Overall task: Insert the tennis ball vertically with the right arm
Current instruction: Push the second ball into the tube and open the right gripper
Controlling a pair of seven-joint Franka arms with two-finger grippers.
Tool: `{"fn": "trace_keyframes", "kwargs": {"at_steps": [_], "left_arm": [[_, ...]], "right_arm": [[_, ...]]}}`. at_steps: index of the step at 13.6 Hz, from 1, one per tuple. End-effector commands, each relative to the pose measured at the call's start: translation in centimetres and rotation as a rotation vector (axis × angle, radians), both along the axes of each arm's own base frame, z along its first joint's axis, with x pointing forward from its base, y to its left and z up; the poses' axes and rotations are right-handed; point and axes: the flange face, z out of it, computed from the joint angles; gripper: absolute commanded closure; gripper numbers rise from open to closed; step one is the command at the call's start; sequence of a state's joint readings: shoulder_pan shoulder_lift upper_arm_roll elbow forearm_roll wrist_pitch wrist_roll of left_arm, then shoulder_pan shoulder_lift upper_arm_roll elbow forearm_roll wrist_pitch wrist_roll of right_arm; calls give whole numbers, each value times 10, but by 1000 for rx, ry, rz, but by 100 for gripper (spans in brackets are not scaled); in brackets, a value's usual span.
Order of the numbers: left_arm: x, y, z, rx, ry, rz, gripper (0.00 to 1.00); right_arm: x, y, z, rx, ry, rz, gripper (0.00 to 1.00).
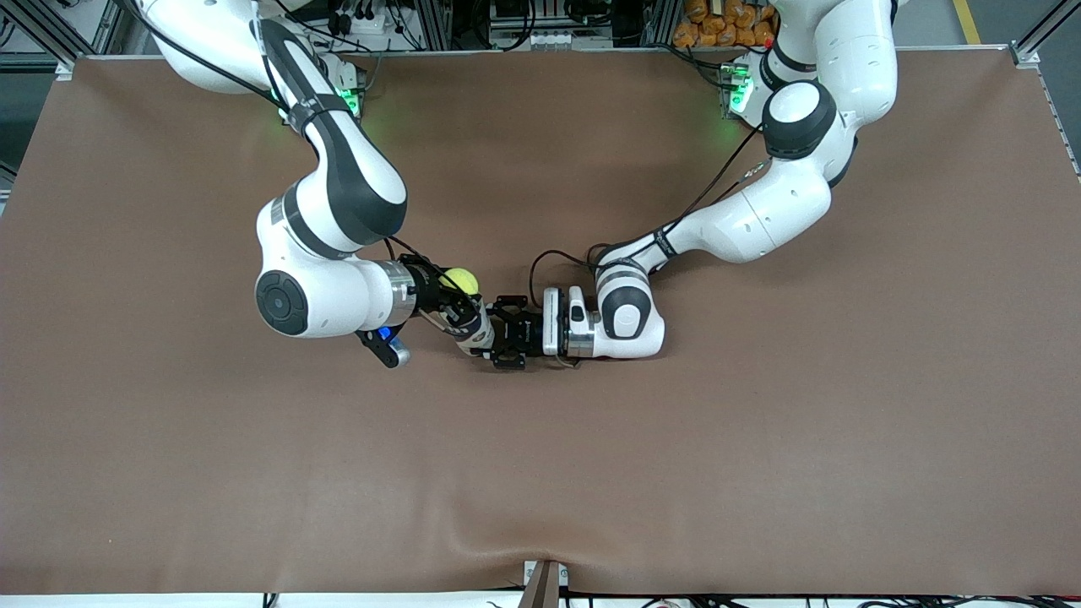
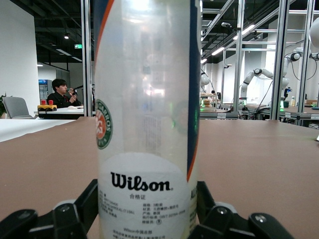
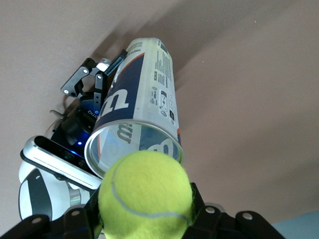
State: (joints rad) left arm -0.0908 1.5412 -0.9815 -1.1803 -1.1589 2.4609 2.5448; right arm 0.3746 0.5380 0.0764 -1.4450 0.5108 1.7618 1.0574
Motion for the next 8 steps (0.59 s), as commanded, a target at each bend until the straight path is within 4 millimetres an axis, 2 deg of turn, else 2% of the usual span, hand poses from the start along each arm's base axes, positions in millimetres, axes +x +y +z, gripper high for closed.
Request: {"fn": "trace_keyframes", "kwargs": {"at_steps": [1,5,6,7,8], "left_arm": [[1,0,0,-20,-1,15,19],[1,0,0,-20,-1,15,19],[1,-1,1,-22,-1,15,19],[1,0,0,-20,-1,15,15],[1,0,0,-20,-1,15,13]], "right_arm": [[5,-2,12,9,-5,-13,100],[8,-3,7,8,-7,-19,92],[9,-3,3,7,-2,-24,87],[10,-3,2,7,-5,-25,63],[9,-2,0,6,-4,-25,6]]}}
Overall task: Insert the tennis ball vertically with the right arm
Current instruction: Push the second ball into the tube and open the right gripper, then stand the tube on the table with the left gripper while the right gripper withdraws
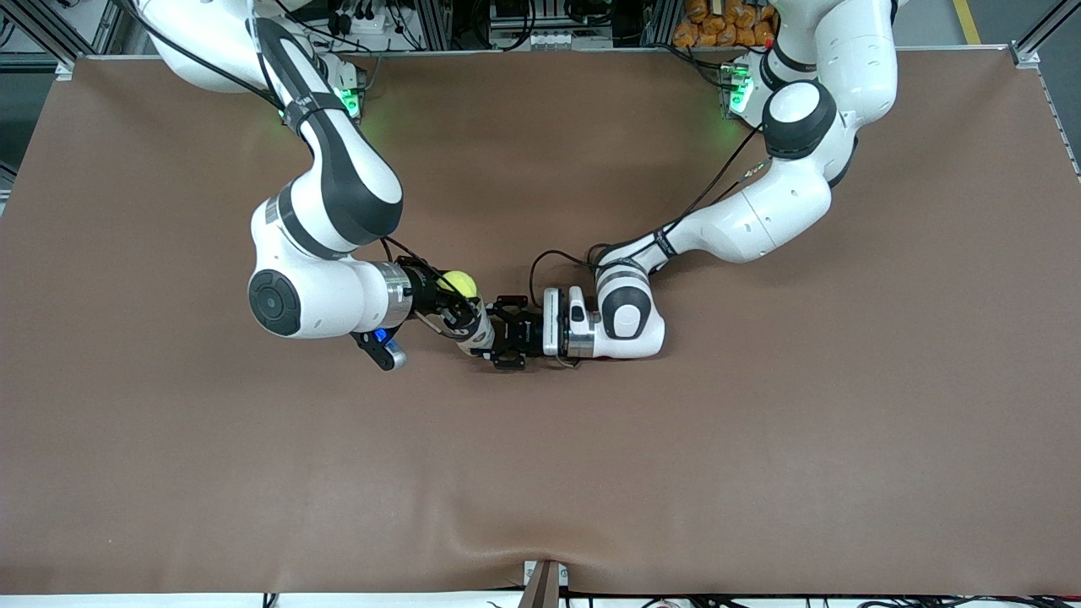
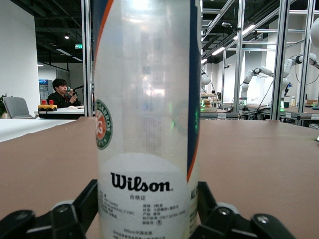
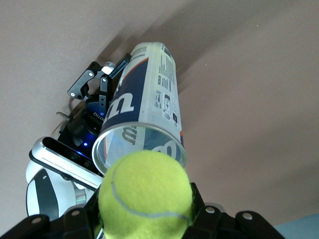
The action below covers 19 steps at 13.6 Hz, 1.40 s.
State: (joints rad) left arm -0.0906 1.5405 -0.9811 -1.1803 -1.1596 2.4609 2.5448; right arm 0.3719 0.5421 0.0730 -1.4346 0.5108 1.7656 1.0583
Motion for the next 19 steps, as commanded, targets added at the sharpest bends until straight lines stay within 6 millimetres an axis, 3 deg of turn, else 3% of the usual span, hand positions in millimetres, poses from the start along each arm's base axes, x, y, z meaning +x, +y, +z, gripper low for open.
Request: {"fn": "trace_keyframes", "kwargs": {"at_steps": [1,6,8,10,12,14,16,19], "left_arm": [[1,-1,1,-22,-1,15,12],[0,-1,0,-20,0,14,11],[1,0,0,-21,2,16,9],[1,0,0,-20,13,15,0],[1,0,1,-20,12,14,0],[0,1,1,-19,22,12,0],[3,6,17,-18,28,3,0],[7,20,29,8,40,-7,0]], "right_arm": [[6,2,-3,3,-8,-19,0],[9,0,2,10,-21,-24,0],[18,-13,14,10,-49,-27,0],[31,-47,32,-14,-138,34,0],[38,-88,49,5,-181,114,0],[44,-147,68,5,-204,158,0],[45,-198,81,-29,-225,221,0],[33,-238,96,-50,-245,254,0]]}}
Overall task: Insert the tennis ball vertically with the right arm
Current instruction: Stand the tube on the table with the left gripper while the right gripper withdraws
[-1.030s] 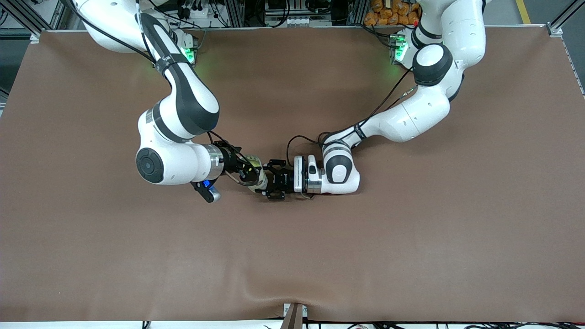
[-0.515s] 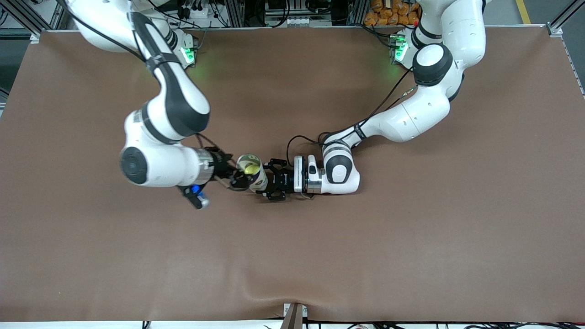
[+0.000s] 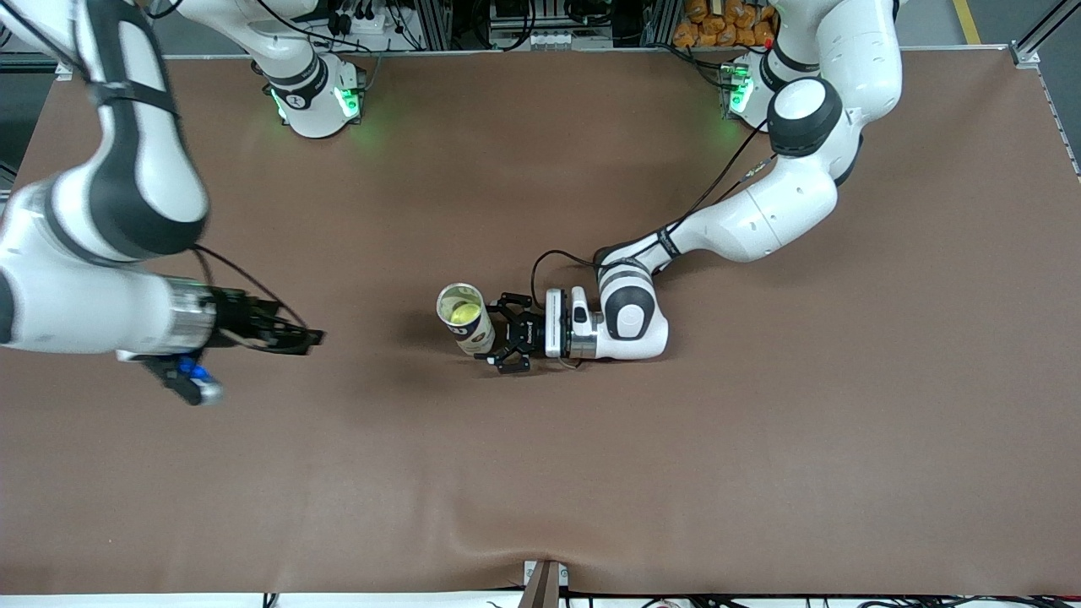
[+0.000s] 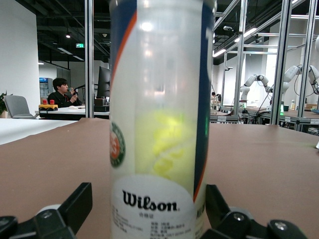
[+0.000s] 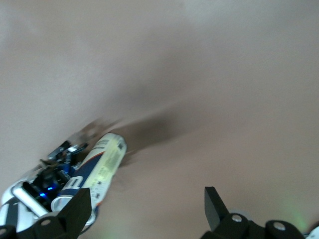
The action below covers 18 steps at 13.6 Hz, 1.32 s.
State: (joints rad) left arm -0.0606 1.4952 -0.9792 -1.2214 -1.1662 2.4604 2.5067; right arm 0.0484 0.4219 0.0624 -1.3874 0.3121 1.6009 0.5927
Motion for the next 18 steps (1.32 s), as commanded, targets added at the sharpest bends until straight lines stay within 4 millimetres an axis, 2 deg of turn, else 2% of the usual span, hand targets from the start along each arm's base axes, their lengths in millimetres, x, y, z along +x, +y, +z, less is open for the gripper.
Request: {"fn": "trace_keyframes", "kwargs": {"at_steps": [1,4,8,12,14,16,18], "left_arm": [[0,15,10,10,19,-4,0],[1,26,6,20,27,-1,0],[-3,66,26,66,61,-25,0],[3,112,61,125,52,-24,0],[6,135,77,164,55,-19,0],[12,164,84,215,44,-4,0],[24,198,96,251,30,17,0]], "right_arm": [[-20,-24,16,-31,-31,56,0],[-34,-78,39,-24,-79,120,0],[-59,-138,74,-58,-109,199,0],[-88,-187,120,-61,-175,247,0],[-100,-196,136,-83,-183,292,0],[-115,-194,162,-169,-200,330,0],[-117,-194,168,-182,-214,383,0]]}}
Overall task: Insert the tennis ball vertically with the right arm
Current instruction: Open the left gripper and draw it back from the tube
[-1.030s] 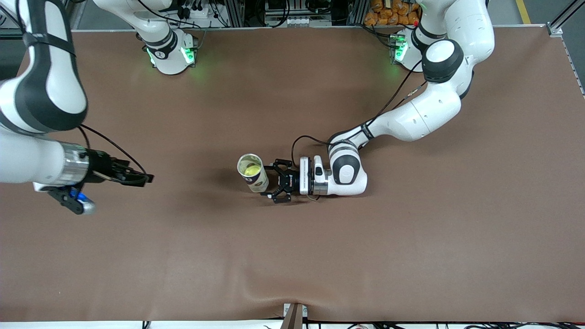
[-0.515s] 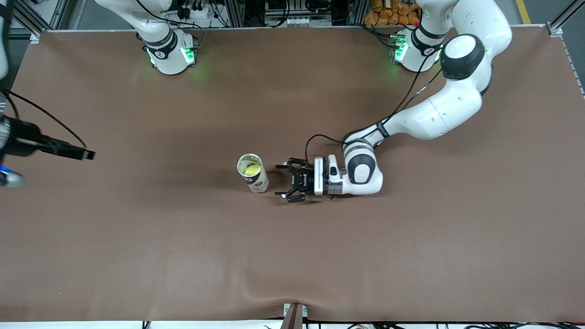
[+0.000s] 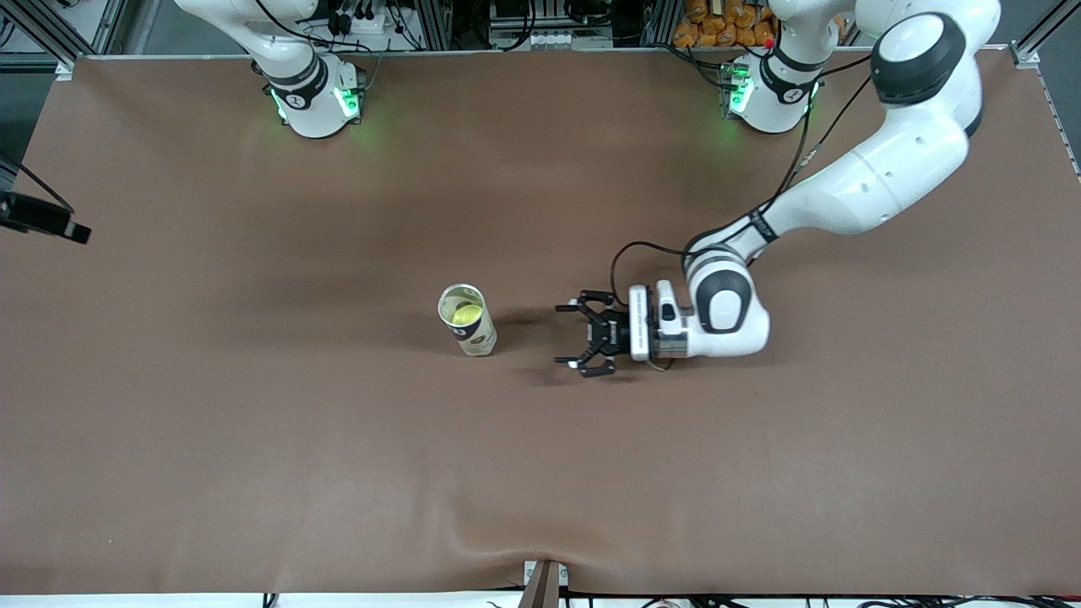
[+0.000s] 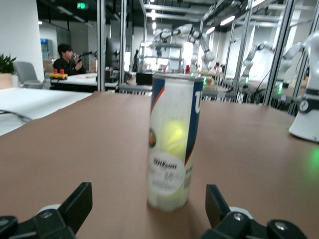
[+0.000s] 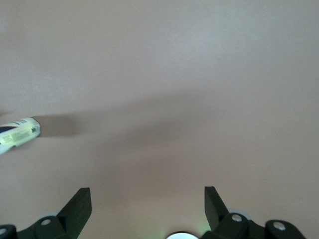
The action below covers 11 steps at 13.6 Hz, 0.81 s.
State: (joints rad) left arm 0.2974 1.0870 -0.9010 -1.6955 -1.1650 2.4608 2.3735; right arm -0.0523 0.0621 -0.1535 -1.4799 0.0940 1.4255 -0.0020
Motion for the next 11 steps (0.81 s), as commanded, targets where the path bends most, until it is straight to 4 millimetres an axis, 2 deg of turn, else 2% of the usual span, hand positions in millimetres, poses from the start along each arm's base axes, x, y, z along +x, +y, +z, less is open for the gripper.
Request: {"fn": "trace_keyframes", "kwargs": {"at_steps": [1,4,6,7,9,11], "left_arm": [[7,46,25,101,0,-16,0],[38,113,39,239,56,-65,0],[61,157,54,346,88,-94,0],[71,171,63,383,94,-105,0],[85,185,81,417,94,-130,0],[91,198,82,450,121,-119,0]], "right_arm": [[-17,11,21,-42,-34,73,0],[-33,22,29,-40,-43,92,0],[-32,39,23,-44,-37,106,0],[-32,50,19,-60,-34,109,0],[-39,56,21,-76,-27,91,0],[-38,57,24,-80,-36,101,0]]}}
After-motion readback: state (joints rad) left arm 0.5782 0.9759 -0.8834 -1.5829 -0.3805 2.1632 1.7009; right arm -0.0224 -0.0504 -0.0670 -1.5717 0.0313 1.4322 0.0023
